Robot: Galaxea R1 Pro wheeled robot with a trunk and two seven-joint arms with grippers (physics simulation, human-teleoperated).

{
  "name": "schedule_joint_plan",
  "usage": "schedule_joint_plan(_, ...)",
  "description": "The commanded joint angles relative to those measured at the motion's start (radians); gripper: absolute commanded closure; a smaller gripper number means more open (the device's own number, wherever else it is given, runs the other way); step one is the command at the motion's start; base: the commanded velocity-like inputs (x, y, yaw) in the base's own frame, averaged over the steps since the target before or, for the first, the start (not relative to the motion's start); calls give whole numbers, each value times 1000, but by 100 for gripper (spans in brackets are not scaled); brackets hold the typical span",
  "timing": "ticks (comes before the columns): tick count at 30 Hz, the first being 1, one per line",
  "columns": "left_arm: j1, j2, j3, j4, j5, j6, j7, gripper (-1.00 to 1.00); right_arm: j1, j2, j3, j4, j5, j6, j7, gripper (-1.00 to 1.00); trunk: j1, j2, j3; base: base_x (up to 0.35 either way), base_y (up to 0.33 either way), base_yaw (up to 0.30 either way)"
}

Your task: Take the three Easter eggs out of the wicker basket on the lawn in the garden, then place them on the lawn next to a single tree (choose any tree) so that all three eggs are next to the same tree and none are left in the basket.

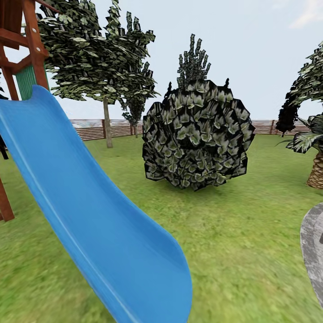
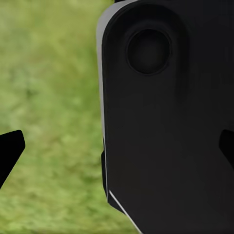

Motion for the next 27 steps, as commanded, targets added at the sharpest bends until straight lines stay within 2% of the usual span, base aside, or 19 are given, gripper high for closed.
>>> schedule_joint_plan(1,0,0,-2,0,-1,-2,2,-100,-1,0,4,4,2,-8,1,-100,0,0,-1,0,-59,0)
schedule_joint_plan(6,0,0,-2,0,0,-2,2,-100,-1,1,2,4,-3,-10,-1,-100,0,0,-1,0,-220,123)
schedule_joint_plan(17,0,0,-2,0,0,-2,2,-100,-2,1,1,3,-7,-8,-2,-100,0,0,-1,13,-301,285)
schedule_joint_plan(27,0,0,-1,0,0,-2,2,-100,-2,1,0,3,-8,-8,-6,-100,0,0,-1,182,-251,290)
